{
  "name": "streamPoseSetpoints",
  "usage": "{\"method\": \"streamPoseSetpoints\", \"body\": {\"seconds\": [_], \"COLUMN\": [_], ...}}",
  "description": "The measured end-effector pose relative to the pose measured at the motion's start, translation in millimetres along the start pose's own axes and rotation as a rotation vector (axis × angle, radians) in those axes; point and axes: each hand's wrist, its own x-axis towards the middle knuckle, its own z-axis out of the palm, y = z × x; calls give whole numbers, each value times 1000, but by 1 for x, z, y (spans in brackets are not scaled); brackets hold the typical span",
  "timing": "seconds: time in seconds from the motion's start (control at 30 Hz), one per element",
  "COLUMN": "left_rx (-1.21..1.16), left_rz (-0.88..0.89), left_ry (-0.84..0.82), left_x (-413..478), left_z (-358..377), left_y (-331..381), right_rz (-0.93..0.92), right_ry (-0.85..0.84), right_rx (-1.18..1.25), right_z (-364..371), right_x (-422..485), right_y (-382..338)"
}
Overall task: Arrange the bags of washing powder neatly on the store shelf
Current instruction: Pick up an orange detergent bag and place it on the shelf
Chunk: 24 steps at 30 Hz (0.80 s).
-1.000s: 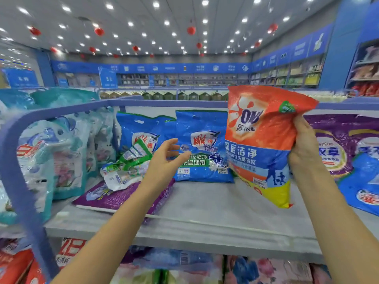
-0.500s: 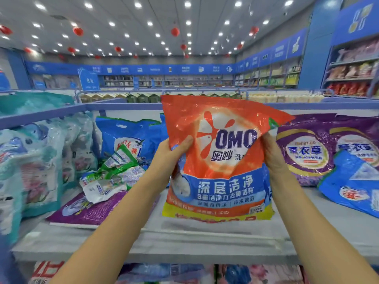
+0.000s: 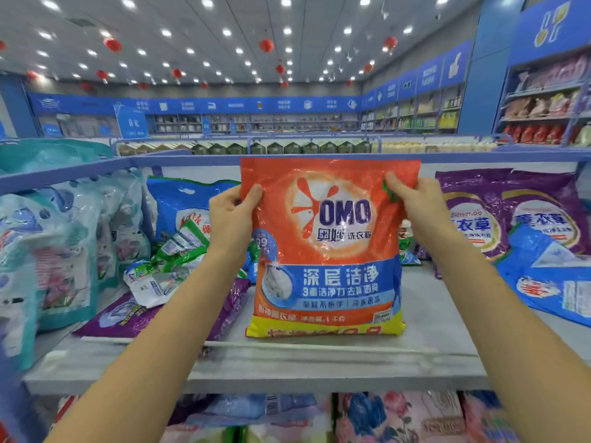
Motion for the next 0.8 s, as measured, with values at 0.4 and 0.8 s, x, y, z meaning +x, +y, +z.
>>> {"method": "streamPoseSetpoints", "body": {"seconds": [0.4, 0.8], "left_rx": [58, 376], "left_rz": [-335, -502], "left_ry": [-233, -669], "left_x": [-4, -31], "left_z": [-29, -43], "left_y": [-31, -67], "right_rz": [-22, 157], "right_ry": [-224, -360], "right_rx": [-116, -121], "right_z": [6, -3], "right_x": [3, 29], "right_y": [-5, 17]}}
